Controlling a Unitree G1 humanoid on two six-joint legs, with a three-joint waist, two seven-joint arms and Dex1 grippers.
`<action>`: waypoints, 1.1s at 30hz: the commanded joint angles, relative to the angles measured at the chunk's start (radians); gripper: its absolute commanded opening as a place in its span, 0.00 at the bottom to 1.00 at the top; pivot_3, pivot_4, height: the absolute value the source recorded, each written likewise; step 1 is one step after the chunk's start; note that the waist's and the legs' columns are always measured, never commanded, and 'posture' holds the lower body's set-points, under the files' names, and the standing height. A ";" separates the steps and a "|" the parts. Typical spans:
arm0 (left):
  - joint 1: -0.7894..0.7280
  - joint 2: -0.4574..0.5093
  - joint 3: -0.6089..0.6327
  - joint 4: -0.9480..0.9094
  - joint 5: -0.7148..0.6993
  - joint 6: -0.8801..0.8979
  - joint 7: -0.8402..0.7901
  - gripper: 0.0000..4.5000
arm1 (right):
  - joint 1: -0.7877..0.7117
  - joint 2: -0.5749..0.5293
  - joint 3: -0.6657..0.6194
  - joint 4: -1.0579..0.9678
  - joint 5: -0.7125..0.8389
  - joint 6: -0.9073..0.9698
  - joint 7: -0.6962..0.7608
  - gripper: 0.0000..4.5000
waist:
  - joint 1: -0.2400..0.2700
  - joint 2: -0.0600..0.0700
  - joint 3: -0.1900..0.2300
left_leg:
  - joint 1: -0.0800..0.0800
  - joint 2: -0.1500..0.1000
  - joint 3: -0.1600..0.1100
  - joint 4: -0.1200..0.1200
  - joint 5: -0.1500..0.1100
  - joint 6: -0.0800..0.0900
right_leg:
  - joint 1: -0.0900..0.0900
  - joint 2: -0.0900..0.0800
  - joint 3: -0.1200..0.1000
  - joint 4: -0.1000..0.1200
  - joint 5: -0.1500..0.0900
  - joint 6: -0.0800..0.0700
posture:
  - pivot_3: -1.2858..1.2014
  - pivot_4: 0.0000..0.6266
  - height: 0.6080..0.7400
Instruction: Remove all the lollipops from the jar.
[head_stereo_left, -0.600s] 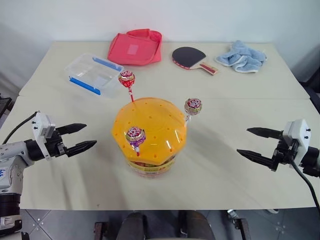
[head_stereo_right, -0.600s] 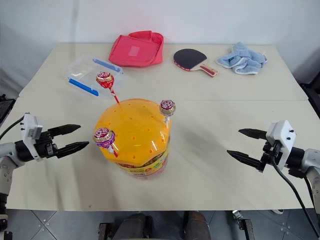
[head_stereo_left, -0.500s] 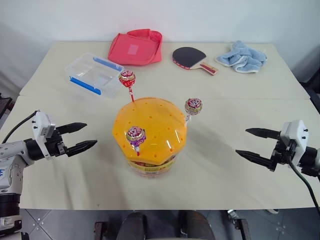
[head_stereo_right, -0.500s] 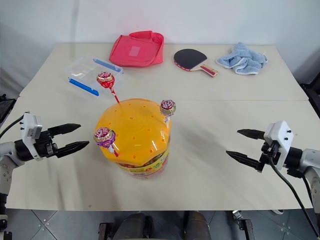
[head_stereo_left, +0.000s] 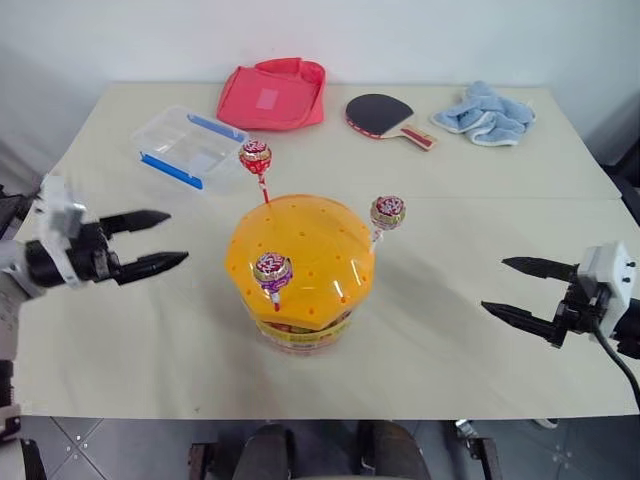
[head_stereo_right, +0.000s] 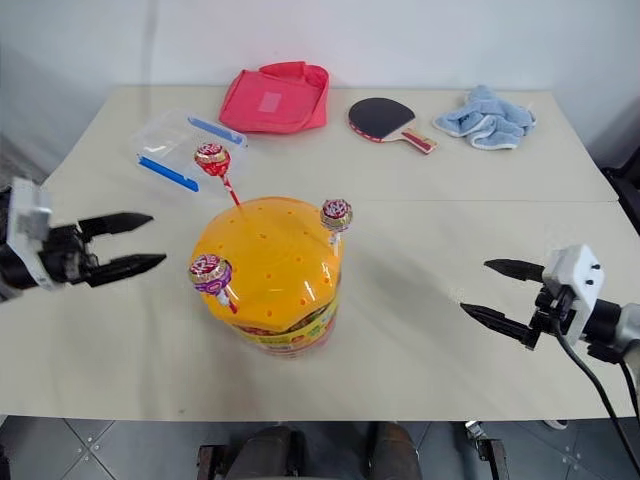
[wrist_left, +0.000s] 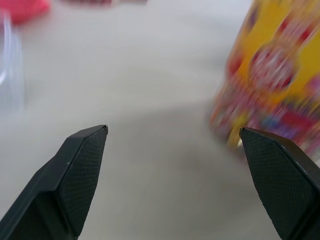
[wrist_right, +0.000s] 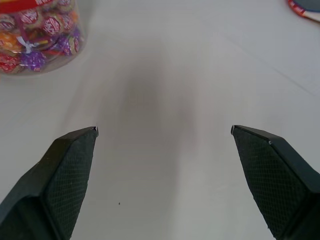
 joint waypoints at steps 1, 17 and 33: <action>-0.084 0.016 -0.005 -0.009 -0.033 -0.006 -0.038 1.00 | 0.013 -0.029 -0.076 -0.091 0.072 0.044 0.011 1.00 | -0.001 0.000 0.000 | 0.001 0.000 0.000 0.000 0.000 0.000 | 0.000 0.000 0.000 0.000 0.000 0.000 | 0.52 0.24 1.00; -0.589 -0.193 -0.275 0.189 -0.025 -0.010 -0.329 1.00 | 0.038 0.029 -0.158 -0.441 0.293 0.209 -0.205 1.00 | -0.001 -0.001 0.000 | 0.000 -0.001 0.002 0.005 0.000 0.001 | 0.000 0.000 0.002 0.003 0.000 0.000 | 0.52 0.24 1.00; -0.684 -0.255 -0.368 0.284 -0.030 -0.015 -0.387 0.20 | 0.038 0.041 -0.191 -0.593 0.492 0.234 -0.384 1.00 | 0.001 -0.004 0.002 | -0.002 -0.001 0.000 0.011 0.000 0.002 | 0.000 0.000 0.003 0.007 0.000 0.000 | 0.52 0.24 1.00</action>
